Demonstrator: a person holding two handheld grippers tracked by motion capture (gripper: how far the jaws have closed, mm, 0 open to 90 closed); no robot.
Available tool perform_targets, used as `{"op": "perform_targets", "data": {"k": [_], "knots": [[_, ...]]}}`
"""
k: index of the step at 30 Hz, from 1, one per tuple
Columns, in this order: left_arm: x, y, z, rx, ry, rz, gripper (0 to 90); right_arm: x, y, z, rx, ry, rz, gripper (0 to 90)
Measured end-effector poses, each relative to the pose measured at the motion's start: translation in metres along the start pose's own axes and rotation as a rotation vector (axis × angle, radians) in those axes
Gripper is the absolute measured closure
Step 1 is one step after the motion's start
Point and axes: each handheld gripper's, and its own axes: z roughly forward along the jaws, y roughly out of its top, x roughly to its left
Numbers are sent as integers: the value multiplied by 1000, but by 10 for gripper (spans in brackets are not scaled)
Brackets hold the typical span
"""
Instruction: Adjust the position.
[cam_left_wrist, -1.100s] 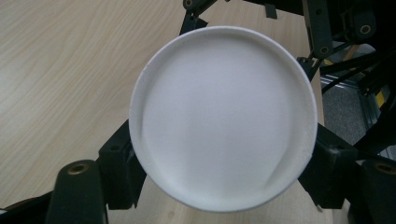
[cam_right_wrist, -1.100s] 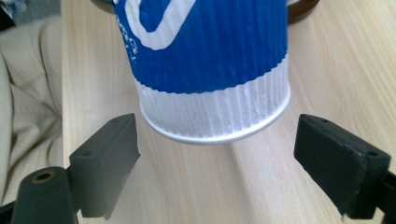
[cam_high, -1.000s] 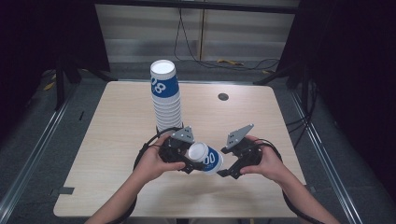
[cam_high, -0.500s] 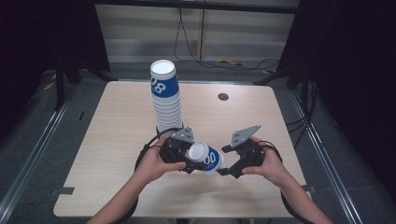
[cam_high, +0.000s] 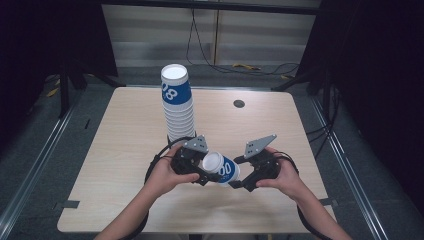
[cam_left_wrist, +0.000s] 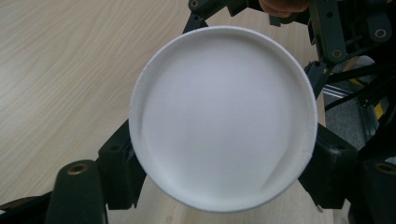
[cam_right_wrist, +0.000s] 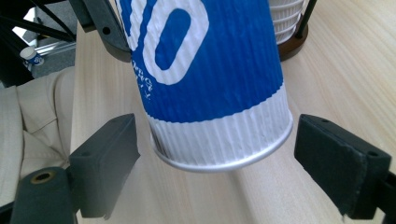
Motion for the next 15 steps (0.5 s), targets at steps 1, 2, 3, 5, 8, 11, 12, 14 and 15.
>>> {"op": "perform_targets", "data": {"k": [1,2,3,5,8,11,12,14,15], "knots": [[0,0,0,2,-2,0,272,0,0,1,-2,1,-2,129],[0,0,1,-6,-5,0,272,0,0,1,-5,-1,-2,129],[0,0,1,-6,-7,0,272,0,1,1,-7,1,-2,129],[-1,0,2,2,-5,1,272,0,1,3,-7,6,-3,129],[-1,1,2,0,-9,3,271,0,2,4,-13,5,-1,129],[-1,1,3,-4,-12,0,272,0,3,4,-12,7,0,128],[-2,1,3,-5,-13,0,272,0,3,4,-14,7,1,129],[-2,2,4,-2,-16,-4,272,0,2,4,-19,7,2,128],[-2,2,4,-4,-16,-1,272,0,2,4,-23,9,1,128]]}}
